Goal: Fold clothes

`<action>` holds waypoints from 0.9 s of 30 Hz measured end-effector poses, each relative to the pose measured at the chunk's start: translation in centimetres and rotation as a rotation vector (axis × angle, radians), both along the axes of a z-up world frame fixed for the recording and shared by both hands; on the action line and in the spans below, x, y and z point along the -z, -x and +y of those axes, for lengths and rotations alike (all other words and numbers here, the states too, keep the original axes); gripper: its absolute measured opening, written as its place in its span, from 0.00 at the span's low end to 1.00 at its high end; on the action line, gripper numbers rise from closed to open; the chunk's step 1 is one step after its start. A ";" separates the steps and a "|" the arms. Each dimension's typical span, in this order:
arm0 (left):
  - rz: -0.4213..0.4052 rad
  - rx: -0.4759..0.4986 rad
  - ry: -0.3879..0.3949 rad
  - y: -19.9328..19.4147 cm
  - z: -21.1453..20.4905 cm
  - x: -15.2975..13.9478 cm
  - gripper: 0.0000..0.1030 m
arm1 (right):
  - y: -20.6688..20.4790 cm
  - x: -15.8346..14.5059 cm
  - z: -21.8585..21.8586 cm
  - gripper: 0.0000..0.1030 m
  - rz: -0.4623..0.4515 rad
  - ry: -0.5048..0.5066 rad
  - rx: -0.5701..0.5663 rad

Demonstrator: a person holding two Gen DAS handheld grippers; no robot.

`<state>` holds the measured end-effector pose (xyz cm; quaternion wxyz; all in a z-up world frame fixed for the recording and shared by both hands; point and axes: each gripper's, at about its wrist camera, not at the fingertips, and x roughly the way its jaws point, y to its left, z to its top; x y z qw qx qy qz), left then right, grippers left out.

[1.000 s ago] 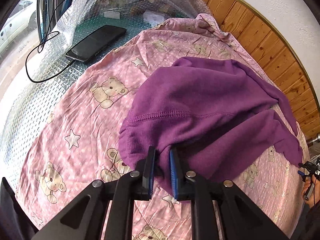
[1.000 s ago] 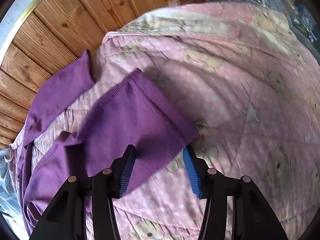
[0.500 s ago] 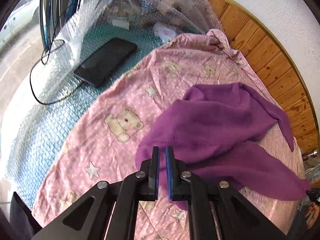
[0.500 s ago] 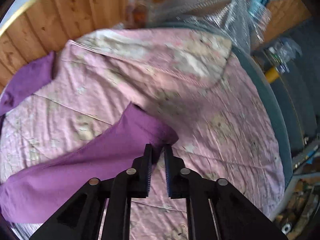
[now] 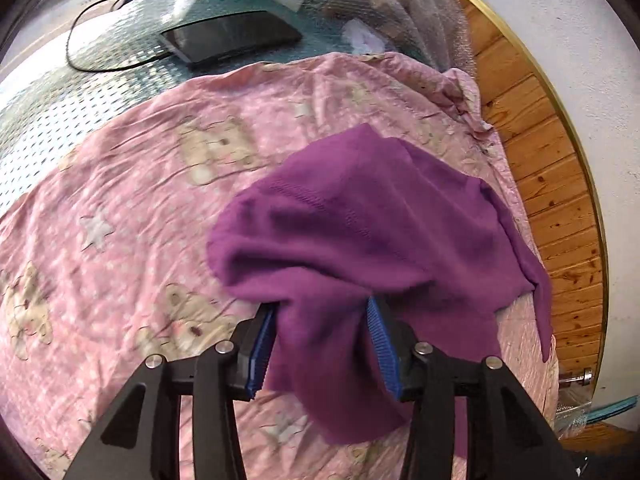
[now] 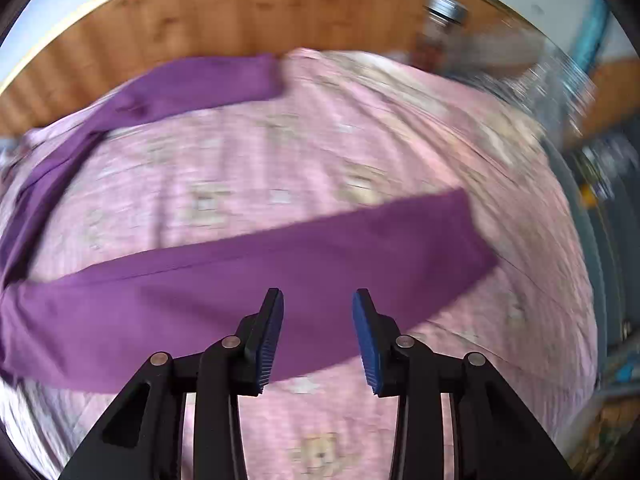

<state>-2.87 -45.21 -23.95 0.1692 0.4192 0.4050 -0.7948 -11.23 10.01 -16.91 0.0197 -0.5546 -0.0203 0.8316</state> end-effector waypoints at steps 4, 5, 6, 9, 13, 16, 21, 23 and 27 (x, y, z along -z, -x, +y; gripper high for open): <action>0.165 0.297 -0.008 4.3 5.2 -3.7 0.47 | -1.8 -3.0 -18.0 0.47 0.098 0.066 -0.489; 0.191 0.331 -0.016 4.1 5.7 -4.3 0.47 | -2.5 -3.6 -22.7 0.49 0.123 0.070 -0.610; 0.201 0.318 -0.019 3.2 5.5 -4.6 0.47 | -3.5 -3.9 -27.3 0.51 0.148 0.069 -0.732; 0.216 0.188 -0.067 -1.0 2.9 -4.2 0.48 | -6.9 -2.5 -38.0 0.52 0.174 0.022 -1.019; 0.163 0.077 -0.113 -5.0 0.1 -2.0 0.49 | -9.5 1.7 -45.7 0.52 0.151 -0.092 -1.270; 0.144 0.023 -0.123 -6.0 -0.8 -0.5 0.49 | -8.9 3.8 -47.3 0.30 0.143 -0.189 -1.327; 0.175 -0.093 -0.212 -5.1 -2.6 2.2 0.52 | -0.8 2.6 -40.4 0.01 0.082 -0.088 -0.965; 0.214 -0.180 -0.299 -4.8 -3.3 3.8 0.61 | 2.5 2.6 -37.0 0.01 0.035 -0.064 -0.824; 0.236 -0.278 -0.376 -2.2 -3.6 5.7 0.65 | 6.7 3.1 -32.4 0.05 -0.027 -0.054 -0.715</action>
